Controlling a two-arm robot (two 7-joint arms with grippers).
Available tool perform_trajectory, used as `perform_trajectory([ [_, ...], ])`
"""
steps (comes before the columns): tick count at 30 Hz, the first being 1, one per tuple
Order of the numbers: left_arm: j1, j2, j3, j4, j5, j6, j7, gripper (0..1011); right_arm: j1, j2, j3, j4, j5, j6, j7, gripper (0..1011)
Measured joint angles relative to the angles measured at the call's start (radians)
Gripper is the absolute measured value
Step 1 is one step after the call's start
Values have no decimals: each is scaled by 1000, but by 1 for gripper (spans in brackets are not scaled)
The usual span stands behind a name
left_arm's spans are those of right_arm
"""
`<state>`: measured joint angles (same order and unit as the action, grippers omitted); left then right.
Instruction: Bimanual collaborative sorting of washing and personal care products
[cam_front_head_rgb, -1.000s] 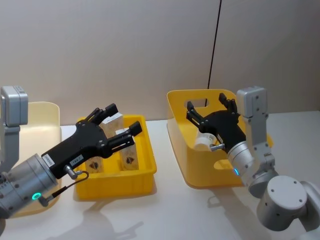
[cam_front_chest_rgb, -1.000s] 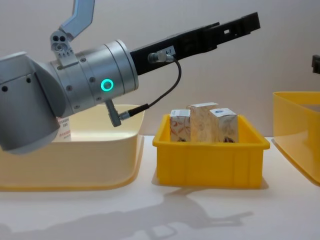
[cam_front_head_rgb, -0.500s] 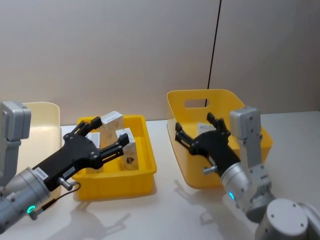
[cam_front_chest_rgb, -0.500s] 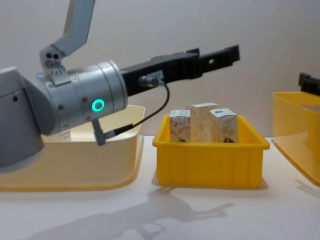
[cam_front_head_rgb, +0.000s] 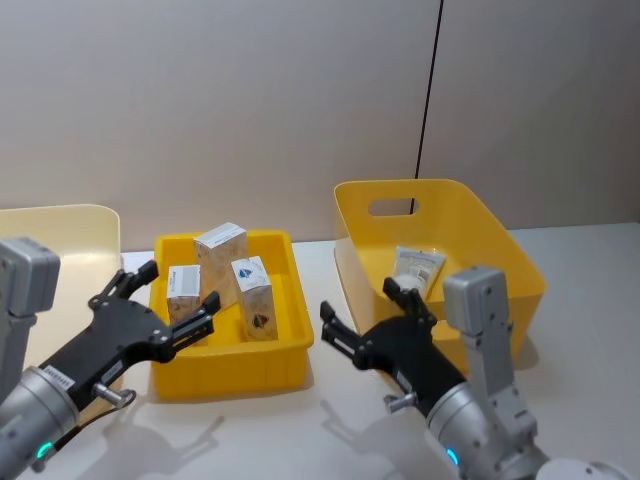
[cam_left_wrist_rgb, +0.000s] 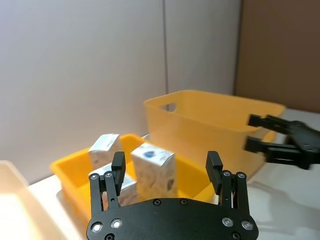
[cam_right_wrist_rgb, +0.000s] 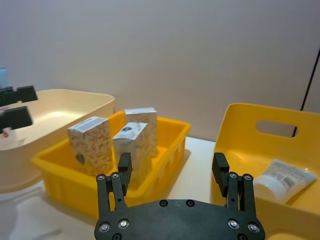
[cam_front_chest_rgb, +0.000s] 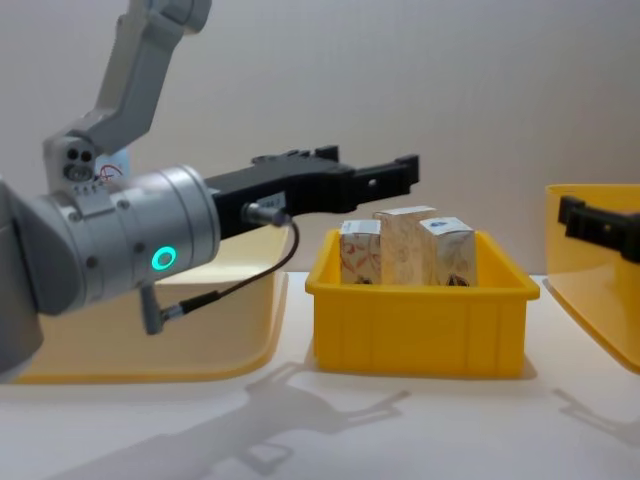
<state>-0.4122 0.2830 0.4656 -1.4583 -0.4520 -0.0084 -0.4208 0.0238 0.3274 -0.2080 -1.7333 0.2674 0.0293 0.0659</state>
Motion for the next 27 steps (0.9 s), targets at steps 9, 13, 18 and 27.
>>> perform_trajectory([
  [9, 49, 27, -3, -46, 69, 6, 112, 1003, -36, 10, -18, -31, 20, 5, 1, 1001],
  [13, 74, 41, -5, -71, 105, 10, 172, 1003, -38, 10, -18, -34, 21, 5, 1, 1001],
  [18, 103, 58, -7, -99, 148, 13, 241, 1003, -38, 10, -19, -34, 21, 5, 1, 1001],
  [27, 149, 85, -10, -144, 214, 20, 349, 1003, -39, 10, -18, -34, 21, 5, 1, 1001],
])
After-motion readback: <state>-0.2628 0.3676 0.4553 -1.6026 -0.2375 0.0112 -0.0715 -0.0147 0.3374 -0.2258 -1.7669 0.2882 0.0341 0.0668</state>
